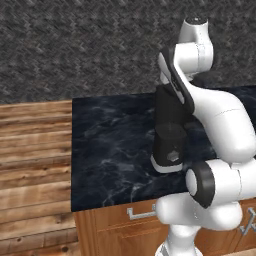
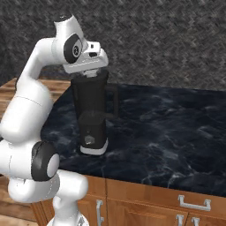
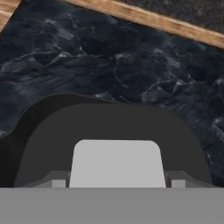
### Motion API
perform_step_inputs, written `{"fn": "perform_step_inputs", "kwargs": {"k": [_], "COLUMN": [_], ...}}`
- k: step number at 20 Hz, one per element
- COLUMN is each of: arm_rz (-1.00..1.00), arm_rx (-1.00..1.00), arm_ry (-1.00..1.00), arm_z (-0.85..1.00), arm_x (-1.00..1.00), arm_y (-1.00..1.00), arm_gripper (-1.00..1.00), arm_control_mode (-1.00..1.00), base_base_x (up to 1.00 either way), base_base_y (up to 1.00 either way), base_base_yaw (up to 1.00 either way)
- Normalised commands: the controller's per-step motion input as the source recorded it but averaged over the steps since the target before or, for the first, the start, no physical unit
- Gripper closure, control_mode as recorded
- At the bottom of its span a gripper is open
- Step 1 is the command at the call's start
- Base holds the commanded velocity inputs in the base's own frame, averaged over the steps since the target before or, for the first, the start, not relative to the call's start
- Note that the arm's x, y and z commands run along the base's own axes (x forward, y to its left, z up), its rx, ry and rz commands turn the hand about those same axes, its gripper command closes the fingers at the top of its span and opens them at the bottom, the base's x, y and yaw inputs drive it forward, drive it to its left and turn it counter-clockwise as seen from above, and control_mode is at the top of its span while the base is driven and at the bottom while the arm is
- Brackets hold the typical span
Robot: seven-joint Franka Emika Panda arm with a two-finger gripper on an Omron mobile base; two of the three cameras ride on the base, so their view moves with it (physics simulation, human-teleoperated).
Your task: Close the lid blender by securely placing the lid on top.
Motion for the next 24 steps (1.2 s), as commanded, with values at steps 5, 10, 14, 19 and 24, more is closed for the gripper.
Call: {"fn": "perform_step_inputs", "kwargs": {"k": [5,10,14,19,24], "arm_rz": [-0.04,-0.03,-0.03,-0.01,0.00], "arm_rx": [0.02,0.05,0.06,0.04,0.00], "arm_ry": [0.05,-0.01,-0.18,-0.30,-0.22], "arm_z": [-0.05,0.00,-0.04,-0.13,-0.29], "arm_x": [0.27,0.11,0.01,0.00,-0.01], "arm_y": [0.14,0.12,0.01,0.00,0.00], "arm_gripper": [1.00,1.00,1.00,1.00,1.00], "arm_control_mode": [-1.00,-1.00,-1.00,-1.00,-1.00], "base_base_x": [0.00,0.00,0.00,0.00,0.00], "base_base_y": [0.00,0.00,0.00,0.00,0.00], "base_base_yaw": [0.00,0.00,0.00,0.00,0.00]}}
